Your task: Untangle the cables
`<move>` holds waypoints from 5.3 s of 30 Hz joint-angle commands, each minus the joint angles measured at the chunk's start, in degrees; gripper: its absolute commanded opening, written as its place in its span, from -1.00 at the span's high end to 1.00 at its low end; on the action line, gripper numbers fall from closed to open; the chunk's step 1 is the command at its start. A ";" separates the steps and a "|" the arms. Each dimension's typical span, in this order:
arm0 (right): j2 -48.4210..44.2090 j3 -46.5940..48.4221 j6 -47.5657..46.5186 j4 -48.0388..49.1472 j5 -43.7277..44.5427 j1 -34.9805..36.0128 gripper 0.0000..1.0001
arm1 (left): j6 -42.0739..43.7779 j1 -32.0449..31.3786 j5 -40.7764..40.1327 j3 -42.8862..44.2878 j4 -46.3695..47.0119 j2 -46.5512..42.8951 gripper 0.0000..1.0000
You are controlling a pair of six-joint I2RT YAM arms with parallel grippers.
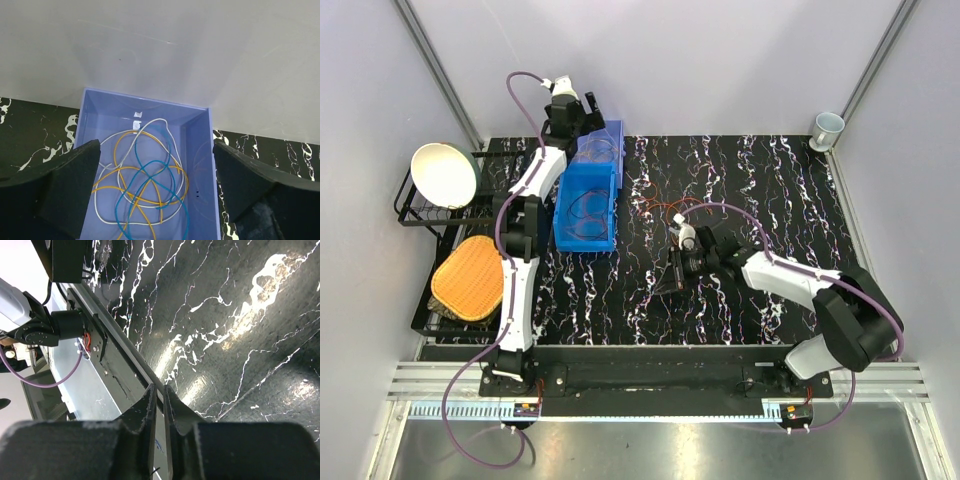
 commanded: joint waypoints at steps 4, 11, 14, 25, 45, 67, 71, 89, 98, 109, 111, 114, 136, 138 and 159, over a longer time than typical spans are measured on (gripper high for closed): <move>0.22 4.15 0.72 -0.68 2.57 -0.26 0.62 | -2.49 -0.08 -0.50 -5.09 2.56 -9.22 -0.97; -3.20 8.10 -2.88 -10.17 14.52 -0.17 0.44 | -1.62 -3.24 -4.53 -11.07 -4.37 -20.38 -0.97; -5.58 10.30 -4.20 -14.04 19.97 -0.17 0.31 | -1.53 -5.43 -6.46 -14.76 -7.89 -26.18 -0.97; -16.91 8.99 -2.63 -19.23 35.79 -0.17 -0.28 | 1.72 -17.72 -11.12 -27.07 -16.59 -40.16 -0.94; -33.10 2.04 7.31 -28.99 59.10 -0.35 -0.99 | -1.26 -33.65 -12.36 -29.80 -21.25 -29.89 -0.92; 4.25 15.48 3.09 -11.86 38.45 -13.62 -0.35 | -9.53 -38.58 -12.98 -59.68 -20.29 -63.01 -0.89; 8.38 17.60 2.30 -10.71 37.65 -15.63 -0.20 | -9.26 -38.66 -13.94 -61.00 -20.46 -66.01 -0.89; 21.92 24.02 -0.69 -10.36 33.96 -16.34 0.33 | -8.91 -38.66 -13.42 -63.20 -19.32 -67.94 -0.89; 13.61 24.10 -4.03 -11.59 31.94 -16.25 1.00 | -8.82 -38.66 -13.42 -63.99 -18.27 -67.86 -0.88; -11.11 36.66 -3.94 -20.73 20.87 -16.26 1.00 | -8.56 -38.75 -12.63 -66.98 -12.65 -69.35 -0.85; -12.96 38.86 -3.33 -22.05 19.55 -16.26 1.00 | -8.30 -38.84 -11.49 -67.77 -10.36 -69.09 -0.84; -13.93 40.10 -2.54 -23.19 18.05 -16.25 1.00 | -7.51 -39.54 -10.43 -68.74 -7.90 -68.39 -0.82; -15.42 43.00 2.48 -25.83 14.01 -16.25 1.00 | -0.56 -50.00 -16.40 -69.88 8.44 -58.54 -0.77; -15.78 43.44 2.83 -26.09 13.92 -16.34 1.00 | -0.65 -50.27 -17.54 -70.23 10.91 -58.10 -0.75; -18.06 50.30 4.76 -30.14 10.58 -16.25 1.00 | 3.74 -50.79 -21.77 -66.54 17.07 -49.31 -0.38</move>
